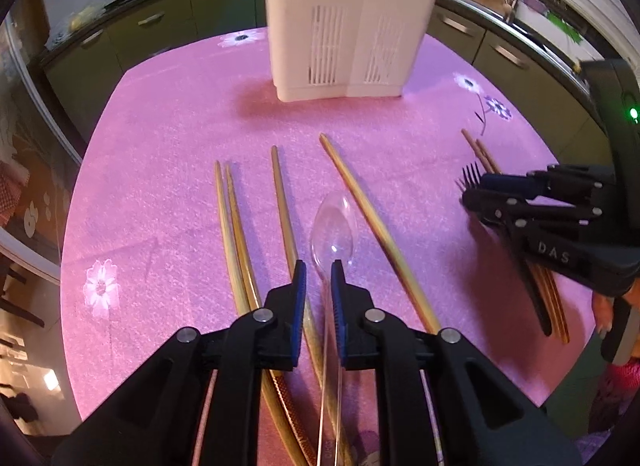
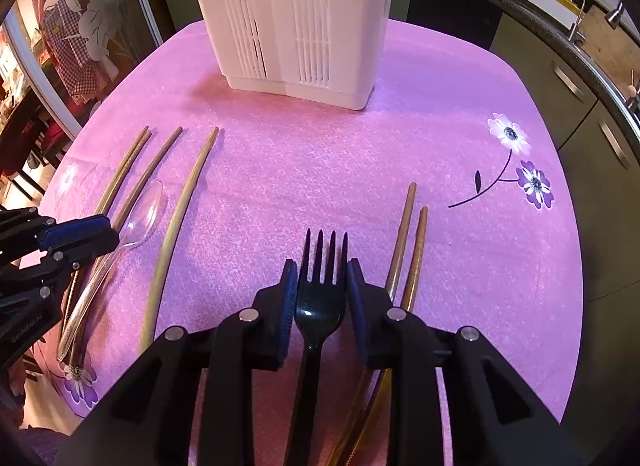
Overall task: Organize utensils
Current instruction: 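Lift the clear spoon with the left tool toward the caddy while the right tool grips the black fork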
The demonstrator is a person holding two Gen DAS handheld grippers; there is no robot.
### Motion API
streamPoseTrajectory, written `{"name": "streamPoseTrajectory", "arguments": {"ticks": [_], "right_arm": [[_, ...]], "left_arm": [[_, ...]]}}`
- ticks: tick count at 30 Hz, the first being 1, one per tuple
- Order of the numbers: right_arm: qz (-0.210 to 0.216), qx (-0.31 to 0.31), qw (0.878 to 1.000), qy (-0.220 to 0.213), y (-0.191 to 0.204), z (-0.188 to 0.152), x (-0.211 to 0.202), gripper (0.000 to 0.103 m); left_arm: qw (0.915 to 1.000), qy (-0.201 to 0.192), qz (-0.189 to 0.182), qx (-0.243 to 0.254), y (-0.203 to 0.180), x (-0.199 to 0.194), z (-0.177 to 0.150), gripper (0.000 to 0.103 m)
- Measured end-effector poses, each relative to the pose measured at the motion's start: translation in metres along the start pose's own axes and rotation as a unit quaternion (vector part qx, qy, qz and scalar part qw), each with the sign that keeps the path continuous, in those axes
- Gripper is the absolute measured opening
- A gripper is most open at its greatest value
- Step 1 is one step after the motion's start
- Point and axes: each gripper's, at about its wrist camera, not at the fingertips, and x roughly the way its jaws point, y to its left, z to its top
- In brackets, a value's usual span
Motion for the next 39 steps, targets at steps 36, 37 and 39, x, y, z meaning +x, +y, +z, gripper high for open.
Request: {"name": "streamPoseTrajectory", "arguments": {"ticks": [36,37,39], "right_arm": [[0.039,0.037,0.993,-0.102,-0.011,0.009,-0.056,0.025],[0.04,0.037,0.993,-0.107,-0.011,0.011,-0.06,0.025],[0.044,0.037,0.991,-0.123,-0.011,0.013,-0.073,0.025]], "left_arm": [[0.9963,-0.064,-0.051,0.025,-0.012,-0.041,0.022,0.008],[0.9956,-0.072,-0.054,0.024,-0.011,-0.048,0.026,0.008],[0.994,-0.088,-0.061,0.02,-0.01,-0.059,0.034,0.008]]}}
